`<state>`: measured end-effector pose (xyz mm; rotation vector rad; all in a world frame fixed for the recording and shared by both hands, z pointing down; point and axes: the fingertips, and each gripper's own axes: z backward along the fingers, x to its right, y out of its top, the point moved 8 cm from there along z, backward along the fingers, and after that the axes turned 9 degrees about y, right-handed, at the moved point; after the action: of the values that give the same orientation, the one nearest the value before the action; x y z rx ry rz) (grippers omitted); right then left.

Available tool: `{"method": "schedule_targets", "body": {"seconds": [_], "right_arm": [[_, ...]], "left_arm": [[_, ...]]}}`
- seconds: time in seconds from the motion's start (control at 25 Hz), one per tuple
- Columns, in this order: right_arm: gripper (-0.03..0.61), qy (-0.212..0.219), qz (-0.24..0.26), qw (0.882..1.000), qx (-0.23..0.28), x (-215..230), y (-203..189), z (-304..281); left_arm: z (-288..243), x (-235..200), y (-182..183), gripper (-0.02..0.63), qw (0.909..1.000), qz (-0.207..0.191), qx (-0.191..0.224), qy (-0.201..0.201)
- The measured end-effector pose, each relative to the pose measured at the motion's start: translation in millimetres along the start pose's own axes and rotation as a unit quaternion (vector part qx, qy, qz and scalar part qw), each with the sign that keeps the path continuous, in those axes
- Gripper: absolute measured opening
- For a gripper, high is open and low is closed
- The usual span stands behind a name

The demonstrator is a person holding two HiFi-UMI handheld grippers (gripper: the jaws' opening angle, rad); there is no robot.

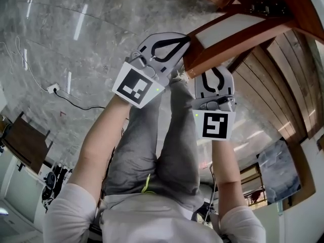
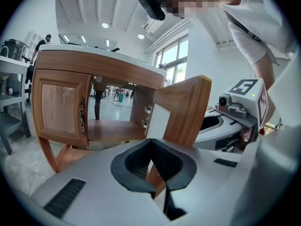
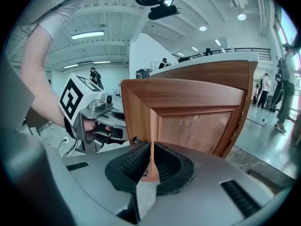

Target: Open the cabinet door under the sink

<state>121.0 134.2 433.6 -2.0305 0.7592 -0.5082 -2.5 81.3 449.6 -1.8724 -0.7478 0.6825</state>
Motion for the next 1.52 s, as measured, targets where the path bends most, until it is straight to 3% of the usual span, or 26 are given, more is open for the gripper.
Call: {"method": "schedule_targets", "body": {"seconds": [0.44,0.72,0.84,1.24,1.52], "right_arm": [[0.049,-0.009,-0.007,0.999,-0.033,2.5,-4.3,41.4],[0.049,-0.073,-0.060,0.992,-0.085,26.4,-30.9,89.5],[0.049,-0.087,-0.064,0.989,-0.104,33.4,-38.1,98.9],[0.049,-0.114,-0.080,0.987,-0.078,41.7,-18.9,96.3],[0.049,-0.139,-0.092,0.981,-0.096,47.6,-0.6,111.3]], "left_arm": [[-4.8,42.4,21.2,0.011,0.9984,-0.014,-0.023,-0.049],[-0.6,48.1,48.2,0.011,0.9980,-0.021,-0.019,-0.056],[0.0,44.1,53.7,0.012,0.9985,-0.020,-0.017,-0.049],[0.3,36.3,71.2,0.012,0.9991,-0.034,-0.025,-0.009],[10.0,39.6,93.4,0.012,0.9989,-0.035,-0.030,0.009]]}}
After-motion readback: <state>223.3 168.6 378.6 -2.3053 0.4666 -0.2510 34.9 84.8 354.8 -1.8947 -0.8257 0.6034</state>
